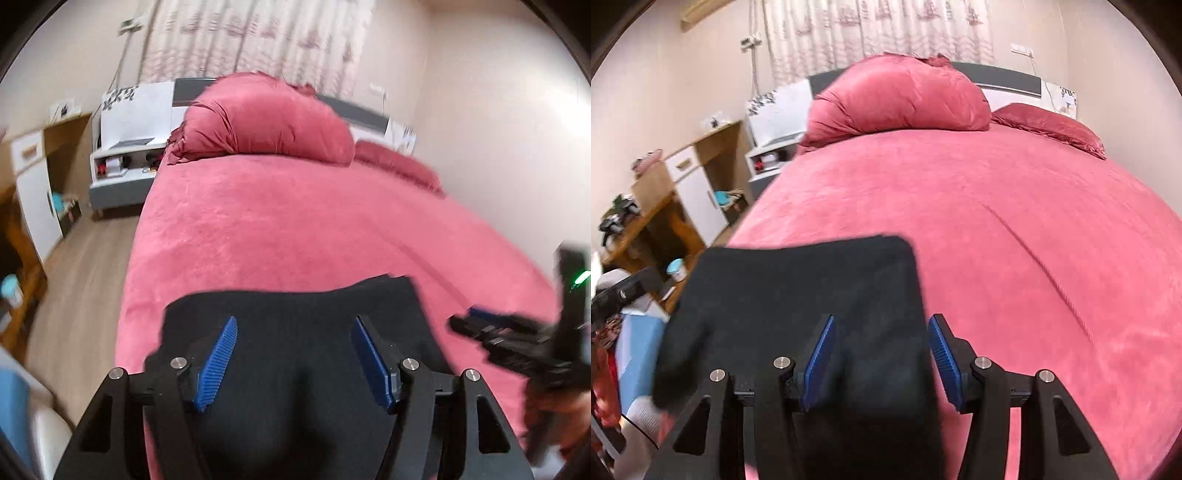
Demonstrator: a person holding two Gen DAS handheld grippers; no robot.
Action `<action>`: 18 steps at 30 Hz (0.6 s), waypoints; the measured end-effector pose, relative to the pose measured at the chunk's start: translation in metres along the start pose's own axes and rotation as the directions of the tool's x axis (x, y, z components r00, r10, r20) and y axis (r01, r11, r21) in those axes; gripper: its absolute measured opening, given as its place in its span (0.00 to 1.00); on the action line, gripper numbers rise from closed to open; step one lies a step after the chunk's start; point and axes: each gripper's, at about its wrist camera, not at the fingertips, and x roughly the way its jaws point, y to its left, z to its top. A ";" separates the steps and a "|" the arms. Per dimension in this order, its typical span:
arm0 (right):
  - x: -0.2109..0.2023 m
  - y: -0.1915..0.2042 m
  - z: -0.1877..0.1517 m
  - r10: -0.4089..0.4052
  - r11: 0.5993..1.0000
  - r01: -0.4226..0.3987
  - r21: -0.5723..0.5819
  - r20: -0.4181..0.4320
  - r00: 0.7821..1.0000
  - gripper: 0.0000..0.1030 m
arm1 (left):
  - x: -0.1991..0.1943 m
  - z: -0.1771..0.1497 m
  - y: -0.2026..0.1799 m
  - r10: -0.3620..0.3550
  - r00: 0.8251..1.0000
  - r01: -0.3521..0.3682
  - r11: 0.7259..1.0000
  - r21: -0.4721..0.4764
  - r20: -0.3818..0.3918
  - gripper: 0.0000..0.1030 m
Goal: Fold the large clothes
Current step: 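Release the coat and smooth the folded bundle with both grippers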
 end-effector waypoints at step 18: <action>0.123 0.012 0.025 0.155 0.987 -0.157 -0.044 -0.048 0.987 0.57 | 0.029 -0.075 0.054 0.239 0.971 -0.240 0.971 -0.019 -0.017 0.11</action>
